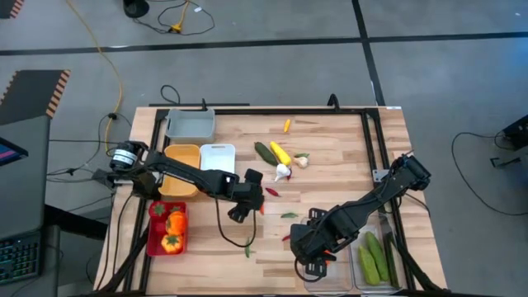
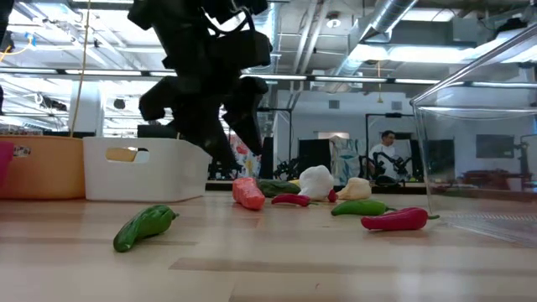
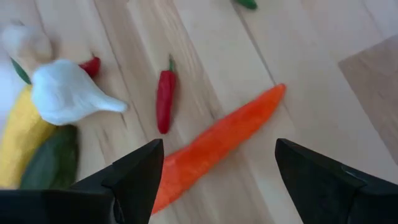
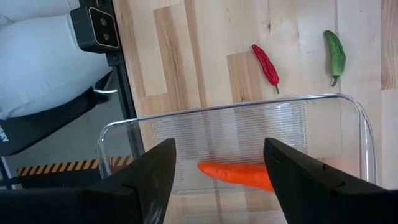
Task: Sort produce into baskets
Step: Put the orange carrot into the left transparent bin
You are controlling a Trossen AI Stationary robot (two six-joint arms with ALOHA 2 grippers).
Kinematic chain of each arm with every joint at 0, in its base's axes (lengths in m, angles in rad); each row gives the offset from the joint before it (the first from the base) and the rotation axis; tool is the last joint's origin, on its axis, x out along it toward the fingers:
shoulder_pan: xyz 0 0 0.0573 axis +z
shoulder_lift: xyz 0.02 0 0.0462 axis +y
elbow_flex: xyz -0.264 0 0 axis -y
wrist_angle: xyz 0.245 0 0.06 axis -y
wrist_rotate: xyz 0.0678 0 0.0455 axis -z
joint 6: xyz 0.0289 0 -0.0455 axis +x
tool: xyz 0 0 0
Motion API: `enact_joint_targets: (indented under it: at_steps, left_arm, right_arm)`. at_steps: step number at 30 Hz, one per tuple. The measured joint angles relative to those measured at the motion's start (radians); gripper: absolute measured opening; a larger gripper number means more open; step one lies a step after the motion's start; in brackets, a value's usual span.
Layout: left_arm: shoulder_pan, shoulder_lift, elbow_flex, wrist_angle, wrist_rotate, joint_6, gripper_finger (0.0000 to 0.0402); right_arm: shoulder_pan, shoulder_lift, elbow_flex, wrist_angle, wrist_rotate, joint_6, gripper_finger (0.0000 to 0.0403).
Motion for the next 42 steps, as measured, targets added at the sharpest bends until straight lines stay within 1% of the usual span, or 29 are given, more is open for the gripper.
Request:
enact_joint_targets:
  at_steps: [3, 8, 13, 19, 26, 32, 36, 42]
  left_arm:
    - [0.014, 0.000, 0.000, 0.026, 0.003, 0.030, 0.0295]
    - [0.032, 0.000, 0.000, 0.034, 0.064, 0.067, 0.0295]
    - [0.046, 0.000, 0.000, 0.049, 0.073, 0.104, 0.0295]
    - [0.054, 0.060, 0.001, 0.093, 0.075, 0.124, 0.0295]
    - [0.054, 0.138, 0.002, 0.087, 0.075, 0.143, 0.0295]
    - [0.054, 0.141, 0.003, 0.085, 0.084, 0.137, 0.0291]
    - [0.055, 0.138, 0.002, 0.081, 0.087, 0.118, 0.0264]
    - [0.054, 0.138, 0.001, 0.077, 0.095, 0.098, 0.0192]
  right_arm:
    - [0.000, 0.000, 0.000, 0.002, 0.000, 0.000, 0.0271]
    - [0.000, 0.000, 0.000, 0.003, 0.001, 0.000, 0.0271]
    - [0.000, 0.000, 0.000, 0.004, 0.001, 0.000, 0.0271]
    - [0.000, 0.000, 0.000, 0.014, 0.002, 0.000, 0.0271]
    - [0.000, 0.000, 0.000, 0.031, 0.004, 0.000, 0.0271]
    - [0.000, 0.000, 0.000, 0.033, 0.004, -0.001, 0.0271]
    - [0.000, 0.000, 0.000, 0.034, 0.005, -0.001, 0.0271]
    - [0.000, 0.000, 0.000, 0.035, 0.005, -0.001, 0.0271]
